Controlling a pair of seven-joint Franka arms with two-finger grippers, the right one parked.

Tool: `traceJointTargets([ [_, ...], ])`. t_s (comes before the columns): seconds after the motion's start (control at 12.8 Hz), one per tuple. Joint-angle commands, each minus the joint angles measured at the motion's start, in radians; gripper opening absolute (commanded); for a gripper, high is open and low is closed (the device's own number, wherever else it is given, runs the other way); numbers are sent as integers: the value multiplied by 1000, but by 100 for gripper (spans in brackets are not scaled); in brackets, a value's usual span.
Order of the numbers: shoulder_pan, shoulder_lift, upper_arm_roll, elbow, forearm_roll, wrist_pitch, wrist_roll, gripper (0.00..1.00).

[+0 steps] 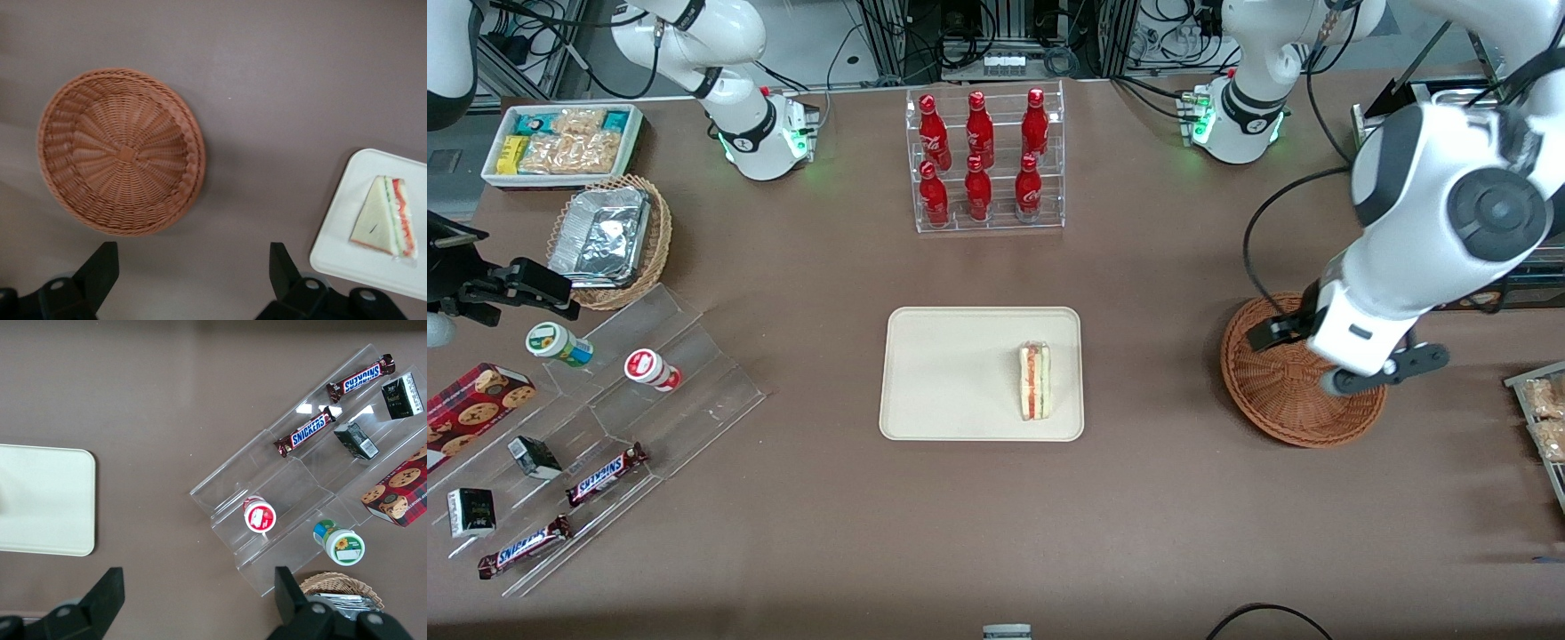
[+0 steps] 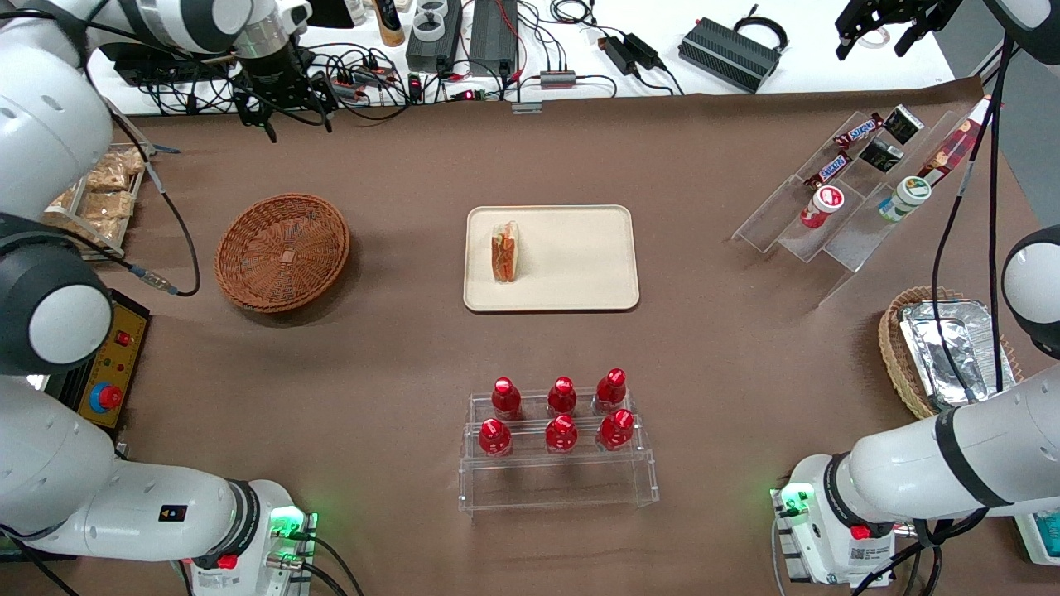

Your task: Place sandwich from basket to tray

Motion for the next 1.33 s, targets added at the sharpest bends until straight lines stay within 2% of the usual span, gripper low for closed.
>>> traceJointTargets([
  [0.0, 57, -125, 3, -106, 2, -1, 145, 100],
  [0.23, 56, -197, 24, -110, 12, -76, 209, 100],
  [0.47, 57, -222, 73, -61, 0, -128, 428, 100],
  [0.7, 56, -231, 84, -50, -2, -193, 427, 100],
  [1.25, 46, -245, 87, -35, -3, -191, 369, 100],
])
